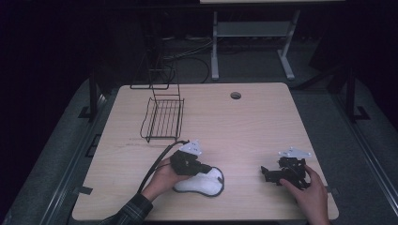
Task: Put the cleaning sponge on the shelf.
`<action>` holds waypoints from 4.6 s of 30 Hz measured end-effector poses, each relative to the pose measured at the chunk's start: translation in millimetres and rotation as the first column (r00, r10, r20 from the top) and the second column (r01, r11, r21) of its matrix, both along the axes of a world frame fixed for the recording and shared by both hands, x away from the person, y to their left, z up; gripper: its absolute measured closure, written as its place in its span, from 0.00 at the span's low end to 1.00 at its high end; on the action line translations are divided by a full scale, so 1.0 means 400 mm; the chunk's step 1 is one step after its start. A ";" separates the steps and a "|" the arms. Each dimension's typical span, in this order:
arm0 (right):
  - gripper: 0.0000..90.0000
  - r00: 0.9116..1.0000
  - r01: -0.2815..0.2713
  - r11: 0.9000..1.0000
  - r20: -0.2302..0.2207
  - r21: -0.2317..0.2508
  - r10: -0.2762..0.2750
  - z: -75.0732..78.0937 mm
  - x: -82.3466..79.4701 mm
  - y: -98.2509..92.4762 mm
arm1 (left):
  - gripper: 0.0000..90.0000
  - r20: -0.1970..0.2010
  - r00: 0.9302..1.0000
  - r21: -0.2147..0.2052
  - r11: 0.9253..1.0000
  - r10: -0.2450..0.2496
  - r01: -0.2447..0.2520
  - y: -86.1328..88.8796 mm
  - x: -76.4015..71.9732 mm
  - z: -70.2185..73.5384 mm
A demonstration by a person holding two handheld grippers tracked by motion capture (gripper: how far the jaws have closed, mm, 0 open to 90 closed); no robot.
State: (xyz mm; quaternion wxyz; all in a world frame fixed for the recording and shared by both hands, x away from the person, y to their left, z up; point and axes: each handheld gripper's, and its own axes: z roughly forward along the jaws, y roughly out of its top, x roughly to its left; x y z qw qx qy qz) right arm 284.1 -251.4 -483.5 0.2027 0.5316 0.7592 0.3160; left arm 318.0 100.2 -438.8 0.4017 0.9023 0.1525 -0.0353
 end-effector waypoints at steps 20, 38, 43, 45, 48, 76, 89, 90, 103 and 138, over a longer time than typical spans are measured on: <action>0.00 1.000 0.000 1.000 0.000 0.000 0.000 0.000 0.000 0.000 | 1.00 -0.038 0.999 0.019 1.000 -0.007 0.007 -0.027 0.005 -0.039; 0.00 1.000 -0.001 1.000 0.000 0.000 0.001 0.000 0.000 0.000 | 1.00 -0.012 0.990 0.030 0.989 0.142 -0.142 0.054 0.048 -0.036; 0.00 1.000 0.000 1.000 0.001 0.000 0.000 0.000 0.000 0.000 | 1.00 0.005 0.979 0.036 0.978 0.204 -0.204 0.081 0.062 -0.035; 0.00 1.000 0.000 1.000 0.000 0.000 0.000 0.000 0.000 0.000 | 1.00 0.006 0.974 0.034 0.974 0.226 -0.226 0.089 0.065 -0.035; 0.00 1.000 0.000 1.000 0.000 0.000 0.000 0.000 0.000 0.000 | 1.00 0.011 0.969 0.036 0.968 0.246 -0.246 0.102 0.071 -0.034; 0.00 1.000 0.000 1.000 0.000 0.000 0.000 0.000 0.000 0.000 | 0.25 0.002 0.961 -0.008 0.961 0.277 -0.277 0.246 0.052 0.001; 0.00 1.000 0.000 1.000 0.000 0.000 0.000 0.000 0.000 0.000 | 0.15 0.039 0.973 0.035 0.973 0.227 -0.229 0.230 0.063 -0.027; 0.00 1.000 0.000 1.000 0.000 0.000 0.000 0.000 0.000 0.000 | 0.15 0.036 0.974 0.038 0.973 0.224 -0.226 0.228 0.064 -0.030; 0.00 1.000 0.000 1.000 0.001 0.000 0.000 0.000 0.000 0.000 | 0.15 0.010 0.985 0.085 0.981 0.175 -0.175 0.194 0.061 -0.058; 0.00 1.000 0.000 1.000 0.001 0.000 0.000 0.000 0.000 0.000 | 0.27 0.020 0.990 0.150 0.979 0.138 -0.140 0.183 0.061 -0.051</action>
